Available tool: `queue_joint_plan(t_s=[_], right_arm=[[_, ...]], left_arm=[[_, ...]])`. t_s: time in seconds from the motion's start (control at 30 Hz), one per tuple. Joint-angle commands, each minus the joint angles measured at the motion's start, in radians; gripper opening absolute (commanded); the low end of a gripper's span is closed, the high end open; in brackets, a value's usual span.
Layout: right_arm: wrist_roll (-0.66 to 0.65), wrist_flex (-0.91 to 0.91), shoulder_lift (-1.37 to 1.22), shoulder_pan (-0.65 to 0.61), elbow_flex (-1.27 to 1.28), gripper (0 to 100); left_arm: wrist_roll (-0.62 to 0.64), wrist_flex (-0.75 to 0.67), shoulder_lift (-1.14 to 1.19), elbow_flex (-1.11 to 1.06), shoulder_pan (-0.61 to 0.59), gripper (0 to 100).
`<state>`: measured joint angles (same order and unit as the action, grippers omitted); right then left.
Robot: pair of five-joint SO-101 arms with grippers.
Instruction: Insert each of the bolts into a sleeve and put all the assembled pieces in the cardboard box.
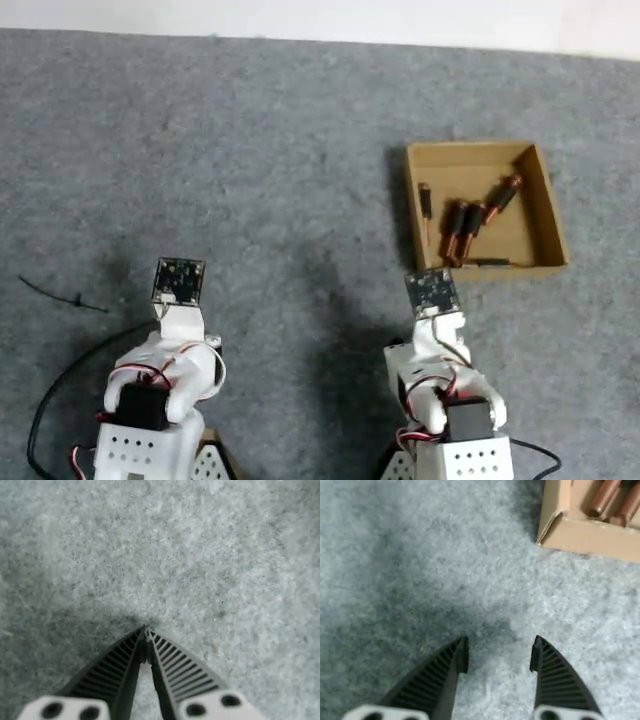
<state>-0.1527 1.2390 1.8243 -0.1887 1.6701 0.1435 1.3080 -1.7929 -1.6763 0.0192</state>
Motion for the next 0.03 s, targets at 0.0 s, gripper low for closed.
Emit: queue_joint_plan(t_s=[0.0], right_arm=[[-0.002, 0.007, 0.013, -0.005, 0.114, 18.4]], left_arm=[[-0.009, 0.003, -0.004, -0.021, 0.012, 1]])
